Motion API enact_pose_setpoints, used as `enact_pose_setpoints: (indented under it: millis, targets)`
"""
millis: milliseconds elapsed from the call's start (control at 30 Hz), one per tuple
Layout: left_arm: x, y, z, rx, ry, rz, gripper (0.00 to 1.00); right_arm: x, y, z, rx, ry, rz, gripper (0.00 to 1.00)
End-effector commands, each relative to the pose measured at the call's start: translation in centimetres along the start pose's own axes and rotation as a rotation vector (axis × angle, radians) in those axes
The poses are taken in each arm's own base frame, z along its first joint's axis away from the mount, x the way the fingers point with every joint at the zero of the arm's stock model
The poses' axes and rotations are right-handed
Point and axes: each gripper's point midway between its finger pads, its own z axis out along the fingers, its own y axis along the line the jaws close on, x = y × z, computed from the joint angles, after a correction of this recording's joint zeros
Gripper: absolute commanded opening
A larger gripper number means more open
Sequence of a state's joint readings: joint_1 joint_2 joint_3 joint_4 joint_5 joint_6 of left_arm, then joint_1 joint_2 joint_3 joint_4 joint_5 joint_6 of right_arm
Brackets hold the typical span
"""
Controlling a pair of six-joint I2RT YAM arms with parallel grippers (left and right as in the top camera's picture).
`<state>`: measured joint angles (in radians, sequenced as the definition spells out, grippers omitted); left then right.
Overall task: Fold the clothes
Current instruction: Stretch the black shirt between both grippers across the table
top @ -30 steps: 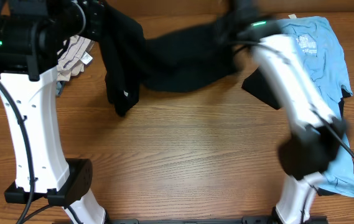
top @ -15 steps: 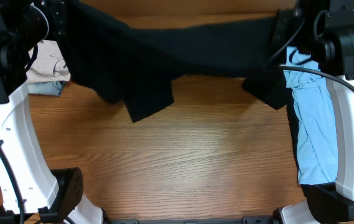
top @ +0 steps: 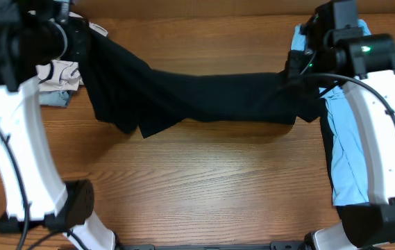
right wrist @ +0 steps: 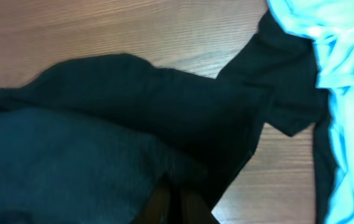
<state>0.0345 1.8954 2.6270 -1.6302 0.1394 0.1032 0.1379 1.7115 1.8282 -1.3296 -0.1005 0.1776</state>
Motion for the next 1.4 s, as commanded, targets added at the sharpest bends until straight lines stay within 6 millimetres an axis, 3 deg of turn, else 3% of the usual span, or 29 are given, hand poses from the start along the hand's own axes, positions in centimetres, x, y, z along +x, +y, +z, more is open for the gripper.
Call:
enact_pose_setpoints:
  millis: [0,300,333,367,433,700,833,933,1233,1367]
  targets:
    - [1.6,-0.2,5.9,0.041,0.154,-0.025,0.04,1.5,-0.6,4.1,-0.005,0.082,0.016,0.04]
    - [4.2,-2.0,15.7,0.089,0.361,0.002,0.04,4.1,-2.3,13.0,0.016,0.173,0.033,0.04]
    - [4.4,-2.3,16.6,0.093,0.373,0.008,0.04,4.2,-2.4,13.5,0.016,0.174,0.033,0.13]
    - [4.5,-2.6,17.2,0.096,0.379,0.012,0.04,4.3,-2.5,13.8,0.017,0.176,0.033,0.28]
    - [4.7,-3.0,18.3,0.102,0.390,0.019,0.04,4.3,-2.5,13.9,0.018,0.180,0.034,0.37]
    - [4.4,-3.5,18.9,0.103,0.378,0.030,0.04,8.1,-2.8,13.5,0.021,0.330,0.060,0.45]
    - [4.4,-3.5,18.9,0.103,0.379,0.030,0.04,11.6,-3.8,14.6,0.050,0.420,0.101,0.46]
    - [4.3,-3.6,19.0,0.104,0.375,0.033,0.04,12.8,-4.1,15.3,0.052,0.441,0.108,0.47]
    - [4.3,-3.5,19.0,0.103,0.374,0.032,0.04,12.4,-3.5,18.1,-0.021,0.354,0.099,0.45]
    - [4.2,-3.5,19.0,0.104,0.370,0.033,0.04,11.6,-3.4,18.3,-0.026,0.319,0.092,0.31]
